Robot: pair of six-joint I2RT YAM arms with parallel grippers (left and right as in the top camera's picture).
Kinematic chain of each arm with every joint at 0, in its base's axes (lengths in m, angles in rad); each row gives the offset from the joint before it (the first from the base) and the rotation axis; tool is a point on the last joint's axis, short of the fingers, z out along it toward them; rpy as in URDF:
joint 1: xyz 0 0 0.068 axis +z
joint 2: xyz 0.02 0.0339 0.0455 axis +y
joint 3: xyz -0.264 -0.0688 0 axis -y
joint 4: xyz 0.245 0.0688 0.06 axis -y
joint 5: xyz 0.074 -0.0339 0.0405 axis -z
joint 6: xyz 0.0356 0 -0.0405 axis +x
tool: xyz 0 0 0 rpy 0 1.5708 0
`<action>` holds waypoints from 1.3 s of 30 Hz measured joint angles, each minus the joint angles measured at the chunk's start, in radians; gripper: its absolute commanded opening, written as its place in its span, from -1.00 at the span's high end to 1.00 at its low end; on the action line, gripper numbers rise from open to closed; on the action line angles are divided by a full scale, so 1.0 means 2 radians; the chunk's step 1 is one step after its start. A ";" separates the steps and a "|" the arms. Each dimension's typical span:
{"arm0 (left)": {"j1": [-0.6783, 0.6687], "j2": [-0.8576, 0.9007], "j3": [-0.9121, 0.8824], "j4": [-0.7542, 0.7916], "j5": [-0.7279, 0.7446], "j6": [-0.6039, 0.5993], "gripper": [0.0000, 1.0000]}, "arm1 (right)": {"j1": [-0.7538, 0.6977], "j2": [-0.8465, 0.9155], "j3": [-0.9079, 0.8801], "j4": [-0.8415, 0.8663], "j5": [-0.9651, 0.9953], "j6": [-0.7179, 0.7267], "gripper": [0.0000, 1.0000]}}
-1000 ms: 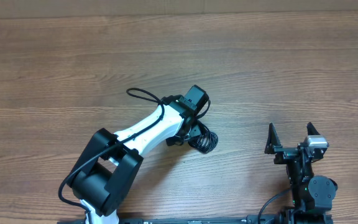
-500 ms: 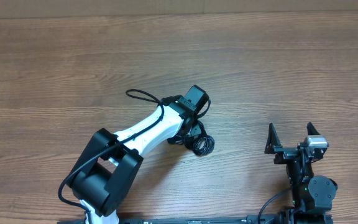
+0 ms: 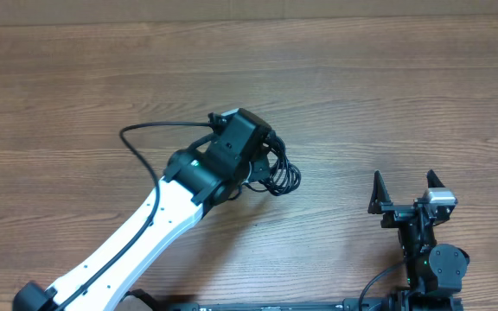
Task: Untangle cables
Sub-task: 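Lift the cable bundle with the left gripper toward the right gripper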
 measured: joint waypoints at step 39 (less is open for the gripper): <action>-0.002 -0.109 -0.001 0.128 0.212 0.510 0.92 | 0.000 0.193 0.230 0.166 -0.549 0.468 -1.00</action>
